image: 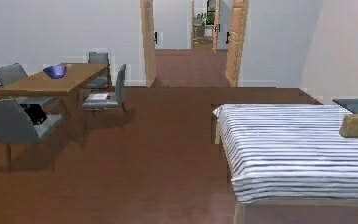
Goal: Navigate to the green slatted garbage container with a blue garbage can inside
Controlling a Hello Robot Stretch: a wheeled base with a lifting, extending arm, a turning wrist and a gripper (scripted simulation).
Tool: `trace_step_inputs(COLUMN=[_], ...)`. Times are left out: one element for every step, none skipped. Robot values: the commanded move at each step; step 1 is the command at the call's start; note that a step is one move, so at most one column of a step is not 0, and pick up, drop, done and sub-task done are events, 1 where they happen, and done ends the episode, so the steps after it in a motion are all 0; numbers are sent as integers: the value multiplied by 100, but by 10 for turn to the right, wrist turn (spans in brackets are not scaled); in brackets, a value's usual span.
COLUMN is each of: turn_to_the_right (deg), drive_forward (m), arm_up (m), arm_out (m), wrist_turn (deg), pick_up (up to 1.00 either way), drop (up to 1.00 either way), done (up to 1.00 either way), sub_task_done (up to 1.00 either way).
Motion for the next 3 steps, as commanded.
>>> trace_step_inputs(turn_to_the_right=[0,-120,-30], drive_forward=[10,0,0], arm_up=[0,0,0], arm_out=[0,0,0], wrist_turn=[0,0,0], pick_up=[0,0,0], drop=[0,0,0], done=[0,0,0], sub_task_done=[0,0,0])
